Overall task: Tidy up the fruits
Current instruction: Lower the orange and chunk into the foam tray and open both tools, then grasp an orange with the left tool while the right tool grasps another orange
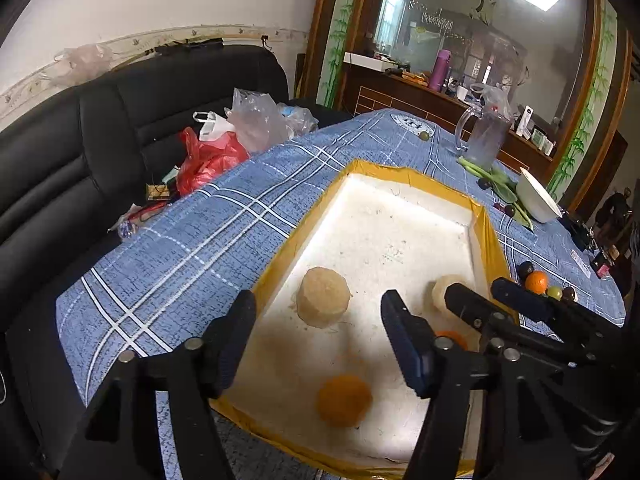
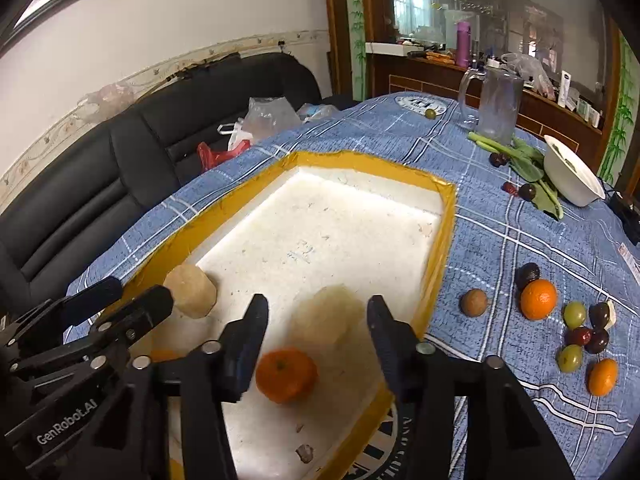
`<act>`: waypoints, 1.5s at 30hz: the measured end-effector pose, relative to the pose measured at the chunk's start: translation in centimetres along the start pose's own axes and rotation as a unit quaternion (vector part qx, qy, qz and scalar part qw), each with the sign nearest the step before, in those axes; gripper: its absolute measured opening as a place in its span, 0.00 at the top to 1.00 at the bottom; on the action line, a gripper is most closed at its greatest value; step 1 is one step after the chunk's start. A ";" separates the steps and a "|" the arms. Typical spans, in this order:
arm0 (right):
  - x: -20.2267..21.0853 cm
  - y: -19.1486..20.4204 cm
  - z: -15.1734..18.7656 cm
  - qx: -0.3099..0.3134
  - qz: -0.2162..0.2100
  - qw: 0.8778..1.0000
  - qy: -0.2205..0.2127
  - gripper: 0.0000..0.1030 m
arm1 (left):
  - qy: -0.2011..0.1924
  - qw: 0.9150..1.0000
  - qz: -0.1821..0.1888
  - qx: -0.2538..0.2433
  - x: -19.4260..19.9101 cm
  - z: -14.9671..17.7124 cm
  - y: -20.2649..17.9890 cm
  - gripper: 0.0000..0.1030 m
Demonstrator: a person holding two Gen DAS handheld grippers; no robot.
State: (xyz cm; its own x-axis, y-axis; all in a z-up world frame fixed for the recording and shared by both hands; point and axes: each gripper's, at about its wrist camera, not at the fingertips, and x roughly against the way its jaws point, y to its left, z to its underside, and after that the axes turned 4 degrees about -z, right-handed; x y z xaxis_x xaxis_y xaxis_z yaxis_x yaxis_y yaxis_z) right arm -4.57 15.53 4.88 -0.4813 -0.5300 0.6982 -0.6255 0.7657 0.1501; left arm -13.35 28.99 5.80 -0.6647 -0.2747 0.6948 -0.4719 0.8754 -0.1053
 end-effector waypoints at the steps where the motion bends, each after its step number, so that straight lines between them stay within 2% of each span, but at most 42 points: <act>1: 0.2 -0.2 -0.1 -0.003 -0.001 1.000 -0.003 0.43 | -0.001 1.000 0.000 0.000 0.0 0.0 0.0 0.34; 4: 0.8 -0.4 -0.1 -0.006 0.000 1.000 -0.011 0.43 | -0.003 1.000 -0.001 -0.004 0.4 -0.1 -0.3 0.33; 12: 2.8 -2.1 0.6 -0.027 0.004 0.999 -0.030 0.35 | -0.009 1.000 -0.003 -0.026 1.5 0.2 -2.0 0.31; 19: 6.1 -5.4 2.5 -0.050 0.020 0.997 -0.048 0.34 | -0.007 0.999 0.016 -0.042 2.5 0.3 -3.5 0.27; 25: 10.8 -12.1 5.5 -0.067 0.105 0.990 -0.065 0.29 | 0.001 0.998 0.025 -0.049 2.5 0.5 -5.1 0.26; 29: 13.2 -17.1 7.1 -0.096 0.161 0.981 -0.059 0.29 | 0.004 0.996 0.047 -0.077 2.5 0.8 -8.0 0.26; 31: 13.9 -19.2 7.5 -0.119 0.171 0.976 -0.058 0.29 | 0.009 0.994 0.063 -0.092 2.4 1.1 -9.6 0.26; 36: 14.5 -22.9 8.1 -0.172 0.160 0.970 -0.062 0.29 | 0.028 0.987 0.092 -0.129 2.0 1.9 -13.5 0.27; 41: 11.8 -23.1 8.0 -0.165 0.136 0.977 -0.023 0.29 | 0.062 0.981 0.132 -0.131 0.9 1.3 -16.3 0.27; 45: 10.0 -22.9 7.8 -0.154 0.128 0.980 -0.012 0.29 | 0.074 0.976 0.155 -0.134 -0.4 0.4 -18.8 0.27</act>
State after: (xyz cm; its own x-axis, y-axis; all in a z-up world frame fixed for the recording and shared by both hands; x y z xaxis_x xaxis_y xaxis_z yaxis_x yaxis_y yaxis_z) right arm 0.13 -10.13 2.98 -0.6152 -0.3115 0.7242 -0.2694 0.9464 0.1783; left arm -4.46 12.48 7.24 -0.6510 0.0631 0.7565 -0.0798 0.9853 -0.1508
